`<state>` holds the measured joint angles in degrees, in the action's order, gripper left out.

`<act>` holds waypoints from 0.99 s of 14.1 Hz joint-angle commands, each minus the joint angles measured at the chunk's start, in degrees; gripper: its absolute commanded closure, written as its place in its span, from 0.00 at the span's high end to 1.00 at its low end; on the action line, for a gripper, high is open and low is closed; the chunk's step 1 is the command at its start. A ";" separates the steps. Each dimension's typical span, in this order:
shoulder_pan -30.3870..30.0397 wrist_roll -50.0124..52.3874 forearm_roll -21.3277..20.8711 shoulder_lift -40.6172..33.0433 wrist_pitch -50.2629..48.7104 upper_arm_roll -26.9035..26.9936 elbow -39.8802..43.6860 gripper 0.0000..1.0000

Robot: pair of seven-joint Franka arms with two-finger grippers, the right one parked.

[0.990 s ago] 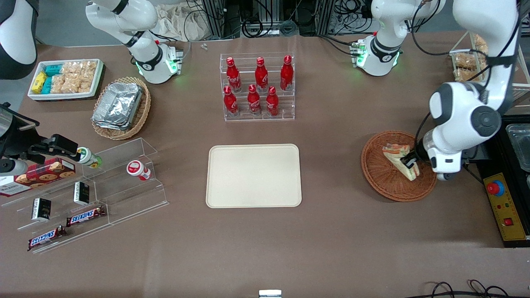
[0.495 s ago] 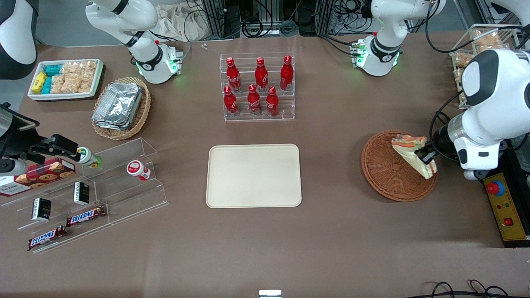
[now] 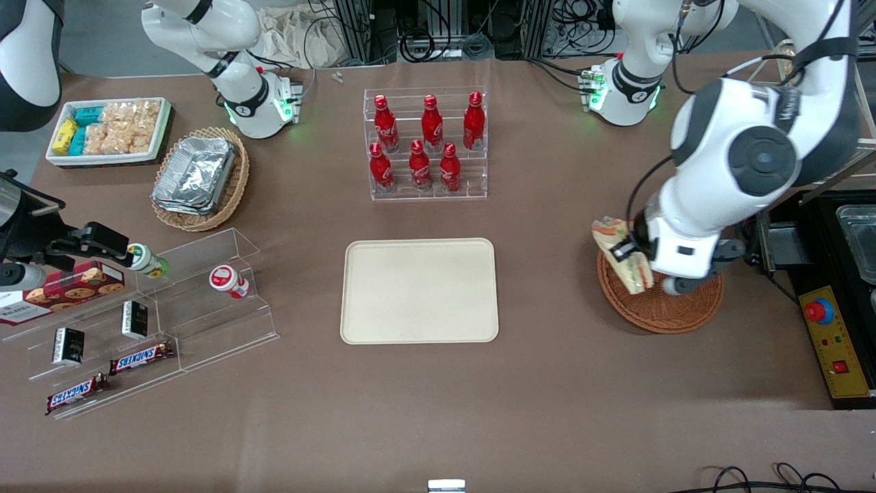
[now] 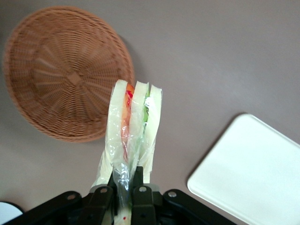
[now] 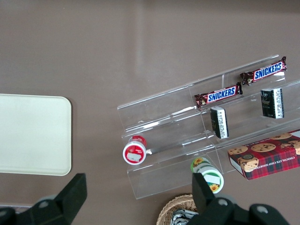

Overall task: Place sandwich from basket to tray
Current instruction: 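Carry the sandwich over to the cream tray with the left gripper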

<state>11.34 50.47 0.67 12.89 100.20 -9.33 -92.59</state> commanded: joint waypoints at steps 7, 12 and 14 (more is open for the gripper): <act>10.80 -1.25 -1.46 11.53 8.85 -0.86 5.49 0.00; 12.21 -4.59 -1.28 21.28 12.73 -3.06 9.26 0.00; 13.35 -5.03 -1.72 23.31 18.07 -3.42 9.10 0.00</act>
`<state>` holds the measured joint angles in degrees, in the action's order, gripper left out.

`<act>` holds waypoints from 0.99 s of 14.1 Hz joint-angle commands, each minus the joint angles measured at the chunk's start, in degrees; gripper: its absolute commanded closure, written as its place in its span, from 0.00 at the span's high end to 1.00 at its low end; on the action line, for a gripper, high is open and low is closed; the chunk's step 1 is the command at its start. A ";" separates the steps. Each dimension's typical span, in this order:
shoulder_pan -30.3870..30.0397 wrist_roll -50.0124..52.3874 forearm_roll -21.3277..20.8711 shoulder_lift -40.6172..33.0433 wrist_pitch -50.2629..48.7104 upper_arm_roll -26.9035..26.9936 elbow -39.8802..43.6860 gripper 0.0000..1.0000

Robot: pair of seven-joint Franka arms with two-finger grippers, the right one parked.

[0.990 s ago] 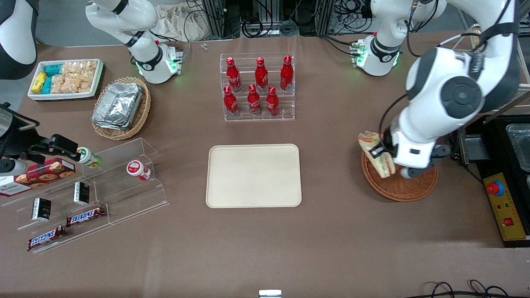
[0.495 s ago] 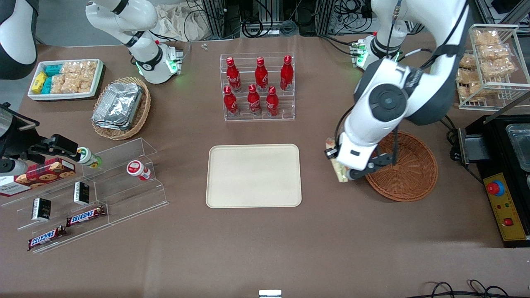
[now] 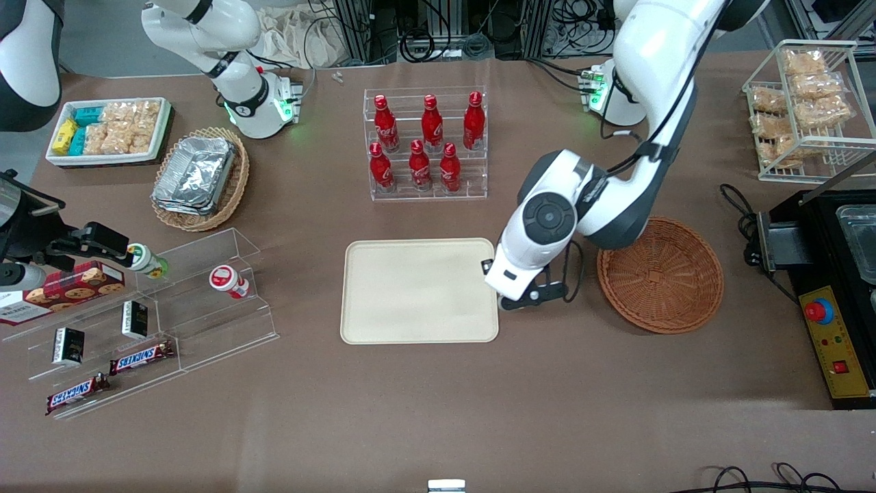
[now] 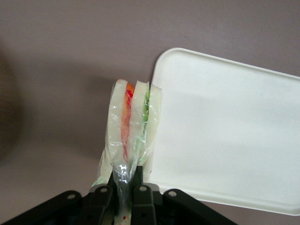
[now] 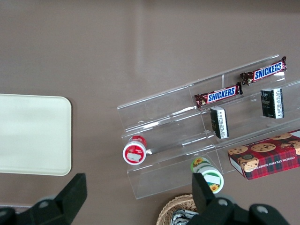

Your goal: Place sandwich from basket to tray

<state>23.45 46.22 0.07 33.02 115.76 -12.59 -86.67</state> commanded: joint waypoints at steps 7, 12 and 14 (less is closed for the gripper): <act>3.36 -5.70 -1.12 9.34 11.41 -0.24 2.82 0.00; 2.92 -5.44 -0.94 9.44 10.89 -0.24 2.82 0.99; 2.92 -4.30 -0.51 7.51 10.63 -0.15 2.56 1.00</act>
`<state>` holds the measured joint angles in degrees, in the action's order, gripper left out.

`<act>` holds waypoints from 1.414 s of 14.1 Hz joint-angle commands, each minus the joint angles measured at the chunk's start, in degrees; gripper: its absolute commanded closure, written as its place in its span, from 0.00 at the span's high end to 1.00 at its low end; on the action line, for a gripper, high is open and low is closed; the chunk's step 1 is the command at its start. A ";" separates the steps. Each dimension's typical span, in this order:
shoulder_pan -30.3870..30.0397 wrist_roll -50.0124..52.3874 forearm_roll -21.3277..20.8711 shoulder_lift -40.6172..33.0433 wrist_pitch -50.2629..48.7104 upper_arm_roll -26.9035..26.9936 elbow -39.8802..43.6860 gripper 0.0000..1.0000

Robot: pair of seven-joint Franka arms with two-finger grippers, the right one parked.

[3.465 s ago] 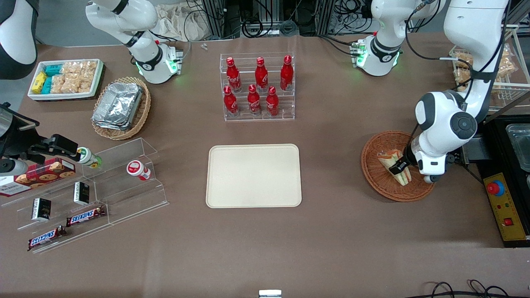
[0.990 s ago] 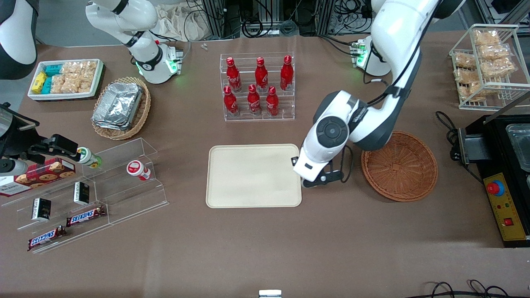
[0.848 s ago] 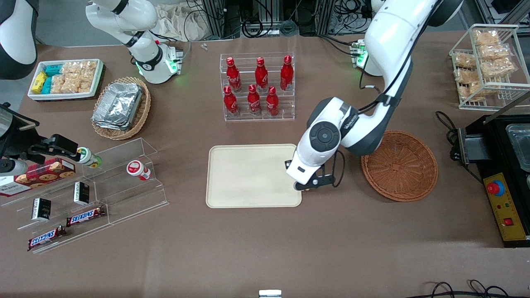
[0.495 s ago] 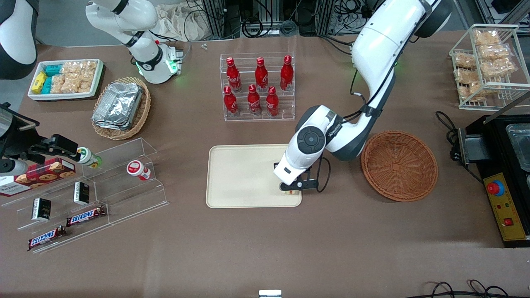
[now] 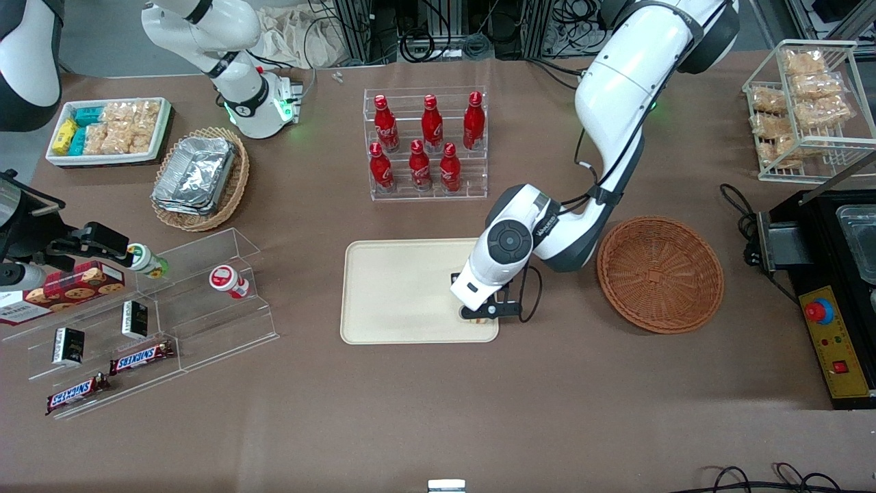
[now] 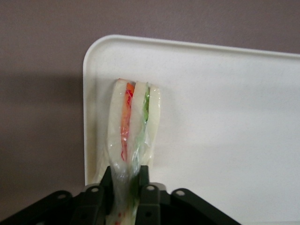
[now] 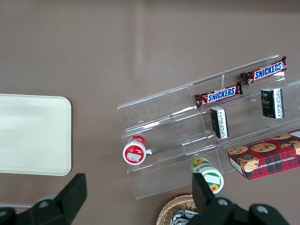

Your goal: Place sandwich from basket to tray

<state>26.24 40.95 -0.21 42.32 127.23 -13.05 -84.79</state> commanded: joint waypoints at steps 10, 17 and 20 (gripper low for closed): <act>-10.93 1.25 -0.58 -20.77 -25.60 0.57 -2.40 1.00; -24.64 -18.51 -1.11 -29.13 -31.69 0.65 -7.58 1.00; -29.74 -27.03 -1.11 -32.47 -33.18 0.74 -8.03 1.00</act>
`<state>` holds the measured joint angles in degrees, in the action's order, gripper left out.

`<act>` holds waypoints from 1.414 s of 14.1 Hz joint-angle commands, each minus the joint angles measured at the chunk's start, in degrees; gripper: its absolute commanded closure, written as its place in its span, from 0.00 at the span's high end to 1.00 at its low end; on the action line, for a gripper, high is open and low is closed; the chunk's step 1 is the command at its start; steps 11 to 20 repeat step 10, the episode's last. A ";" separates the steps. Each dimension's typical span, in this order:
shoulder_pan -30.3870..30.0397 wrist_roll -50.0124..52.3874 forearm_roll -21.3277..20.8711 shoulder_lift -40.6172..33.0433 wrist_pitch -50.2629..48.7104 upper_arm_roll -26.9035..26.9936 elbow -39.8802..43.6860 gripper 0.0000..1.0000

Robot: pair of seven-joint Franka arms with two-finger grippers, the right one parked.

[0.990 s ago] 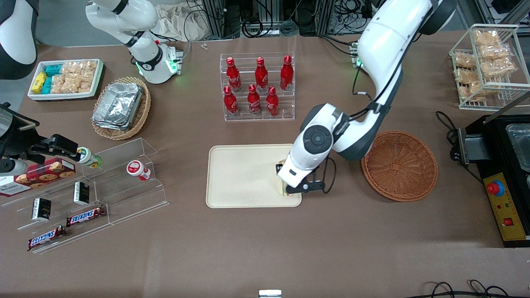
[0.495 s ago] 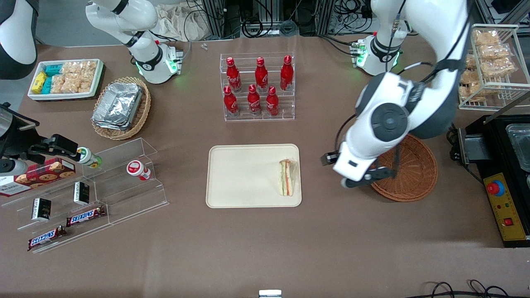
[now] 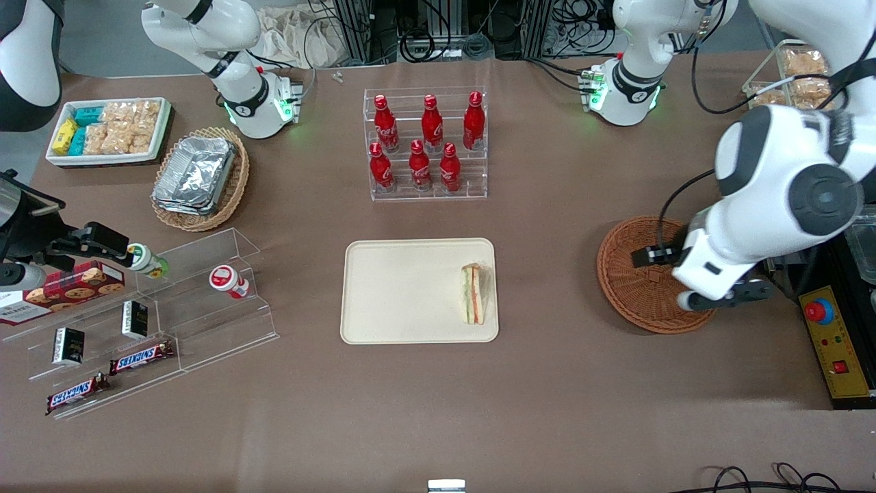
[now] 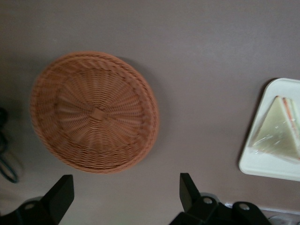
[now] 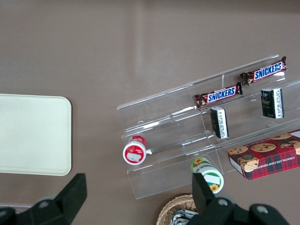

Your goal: Place sandwich from basket to tray

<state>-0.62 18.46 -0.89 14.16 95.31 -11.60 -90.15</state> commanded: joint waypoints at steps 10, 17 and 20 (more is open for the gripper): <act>-8.16 -14.32 -4.03 -4.67 -4.43 -0.53 2.34 1.00; -8.16 -14.32 -4.03 -4.67 -4.43 -0.53 2.34 1.00; -8.16 -14.32 -4.03 -4.67 -4.43 -0.53 2.34 1.00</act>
